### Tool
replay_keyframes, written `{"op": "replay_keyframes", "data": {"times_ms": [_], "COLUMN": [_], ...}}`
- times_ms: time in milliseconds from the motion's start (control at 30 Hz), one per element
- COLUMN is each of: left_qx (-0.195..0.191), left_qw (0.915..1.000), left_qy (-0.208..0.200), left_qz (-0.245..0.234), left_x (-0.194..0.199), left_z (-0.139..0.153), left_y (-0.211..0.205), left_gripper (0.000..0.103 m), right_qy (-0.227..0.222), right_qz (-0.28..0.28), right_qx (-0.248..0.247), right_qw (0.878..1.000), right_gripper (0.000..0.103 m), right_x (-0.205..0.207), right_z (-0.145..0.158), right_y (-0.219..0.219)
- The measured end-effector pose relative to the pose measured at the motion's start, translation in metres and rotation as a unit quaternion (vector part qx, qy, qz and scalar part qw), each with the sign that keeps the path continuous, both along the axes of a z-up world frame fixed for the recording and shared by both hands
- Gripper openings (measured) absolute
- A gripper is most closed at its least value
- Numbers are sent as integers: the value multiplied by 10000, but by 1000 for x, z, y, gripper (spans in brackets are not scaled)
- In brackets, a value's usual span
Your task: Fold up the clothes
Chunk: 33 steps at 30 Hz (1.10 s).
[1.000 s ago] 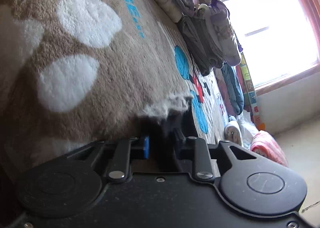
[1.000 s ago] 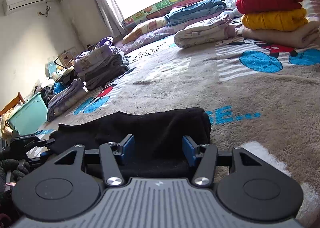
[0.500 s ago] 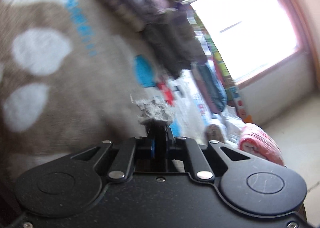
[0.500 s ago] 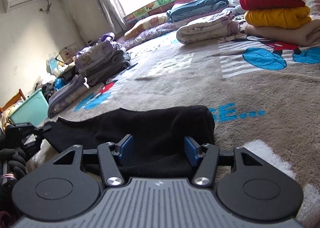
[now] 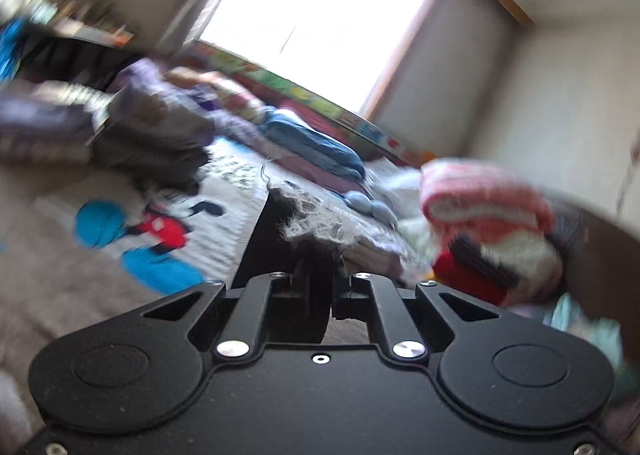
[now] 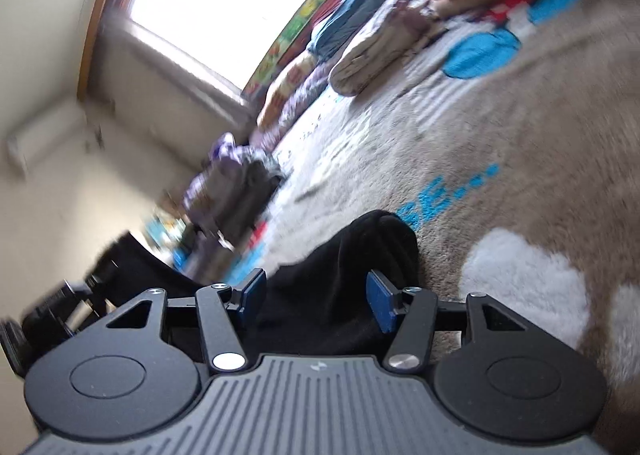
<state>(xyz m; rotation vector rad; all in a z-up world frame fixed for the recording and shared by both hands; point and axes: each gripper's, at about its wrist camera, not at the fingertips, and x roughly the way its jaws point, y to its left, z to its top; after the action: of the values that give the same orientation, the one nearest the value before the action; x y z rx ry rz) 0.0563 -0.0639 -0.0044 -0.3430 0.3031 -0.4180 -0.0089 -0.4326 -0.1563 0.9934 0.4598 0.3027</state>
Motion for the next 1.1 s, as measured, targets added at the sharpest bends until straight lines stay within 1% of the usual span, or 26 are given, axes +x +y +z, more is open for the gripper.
{"op": "replay_keyframes", "data": {"times_ms": [67, 133, 233, 267, 333, 467, 600, 767, 833, 867, 900, 933, 967, 1000, 1033, 1067, 1100], "left_qx": [401, 817, 1448, 1640, 2005, 2694, 3269, 3983, 4283, 4390, 4413, 4397, 4380, 4345, 4259, 4136, 4012], "left_qw": [9989, 9953, 9851, 9809, 9716, 9491, 9247, 8877, 8685, 8600, 8558, 8539, 8527, 8527, 8542, 8562, 8579], "left_qy": [-138, -282, -553, -633, -789, -1061, -1350, -1752, -1830, -1865, -1930, -2015, -2070, -2088, -2109, -2137, -2165], "left_qz": [-220, -431, -741, -828, -979, -1244, -1408, -1508, -1697, -1813, -1885, -1919, -1957, -2013, -2111, -2241, -2369], "left_x": [-4, -9, -17, -20, -26, -37, -49, -60, -62, -63, -65, -68, -70, -72, -75, -79, -83], "left_z": [-7, -15, -30, -36, -49, -75, -99, -123, -133, -137, -139, -139, -138, -135, -130, -124, -118], "left_y": [-29, -58, -97, -109, -128, -162, -181, -199, -205, -207, -207, -205, -204, -201, -196, -188, -180], "left_gripper": [6, 6, 6, 6, 6, 6, 6, 6, 7, 20, 26, 26, 28, 33, 42, 57, 57], "right_qy": [-5, -14, -74, -97, -135, -151, -177, -179, -176, -185, -194, -203, -220, -244, -274, -311, -356], "right_qz": [-73, -143, -240, -275, -348, -481, -524, -541, -557, -571, -584, -598, -624, -662, -717, -787, -867], "right_qx": [430, 823, 1221, 1333, 1547, 1829, 1875, 1831, 1758, 1682, 1606, 1530, 1416, 1262, 1097, 920, 718], "right_qw": [9990, 9965, 9922, 9906, 9873, 9818, 9807, 9814, 9827, 9839, 9851, 9862, 9877, 9895, 9910, 9922, 9930], "right_gripper": [57, 57, 58, 60, 60, 61, 61, 61, 61, 61, 61, 61, 61, 61, 61, 61, 61], "right_x": [-2, -4, -7, -8, -9, -12, -13, -12, -12, -12, -12, -12, -13, -14, -15, -16, -18], "right_z": [-7, -13, -20, -21, -25, -33, -35, -37, -36, -35, -34, -33, -31, -28, -24, -19, -14], "right_y": [-7, -14, -20, -22, -27, -36, -42, -46, -47, -47, -47, -48, -48, -48, -48, -48, -48]}}
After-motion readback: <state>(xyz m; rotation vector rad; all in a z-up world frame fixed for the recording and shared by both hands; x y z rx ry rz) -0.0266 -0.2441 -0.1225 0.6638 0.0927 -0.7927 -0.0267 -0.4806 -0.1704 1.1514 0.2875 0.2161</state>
